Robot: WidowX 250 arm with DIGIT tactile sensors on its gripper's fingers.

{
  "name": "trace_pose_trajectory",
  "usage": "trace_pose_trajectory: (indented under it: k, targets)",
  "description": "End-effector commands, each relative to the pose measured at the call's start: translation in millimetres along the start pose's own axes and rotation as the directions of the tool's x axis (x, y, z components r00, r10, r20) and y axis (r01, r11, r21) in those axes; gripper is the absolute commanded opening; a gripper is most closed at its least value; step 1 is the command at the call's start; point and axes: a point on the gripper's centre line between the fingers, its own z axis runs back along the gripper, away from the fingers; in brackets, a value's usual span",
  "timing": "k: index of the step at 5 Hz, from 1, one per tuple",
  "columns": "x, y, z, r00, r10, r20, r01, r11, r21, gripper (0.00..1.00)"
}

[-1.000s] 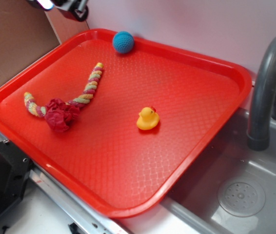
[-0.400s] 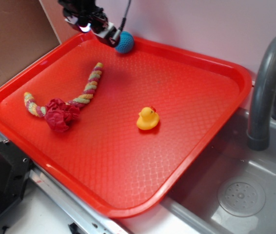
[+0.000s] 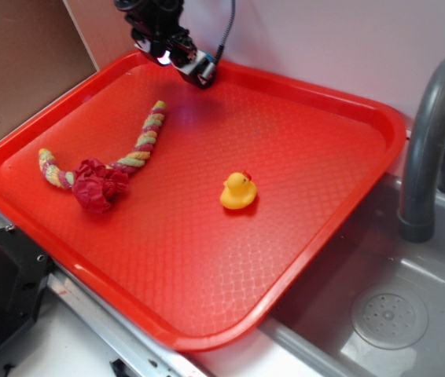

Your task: Grab the blue ball.

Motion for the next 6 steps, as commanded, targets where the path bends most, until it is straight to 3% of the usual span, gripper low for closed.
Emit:
trace_pose_trajectory:
  k: [1, 2, 3, 4, 5, 6]
  targets:
    - [19.6, -0.7, -15.9, 0.997, -0.063, 0.036, 0.064, 0.998, -0.025, 0.6]
    - [13.5, -2.8, -13.6, 0.999, -0.04, 0.031, 0.041, 0.999, -0.028, 0.0]
    - [5.1, -11.5, -11.1, 0.998, -0.055, -0.016, 0.055, 0.998, -0.005, 0.0]
    - [-8.3, -21.1, 29.2, 0.991, 0.058, -0.117, -0.055, 0.998, 0.03, 0.0]
    - [-20.5, -33.3, 81.4, 0.973, 0.12, -0.195, -0.12, 0.993, 0.013, 0.0]
    - [-32.2, -52.6, 125.9, 0.972, 0.075, -0.222, -0.077, 0.997, 0.0, 0.0]
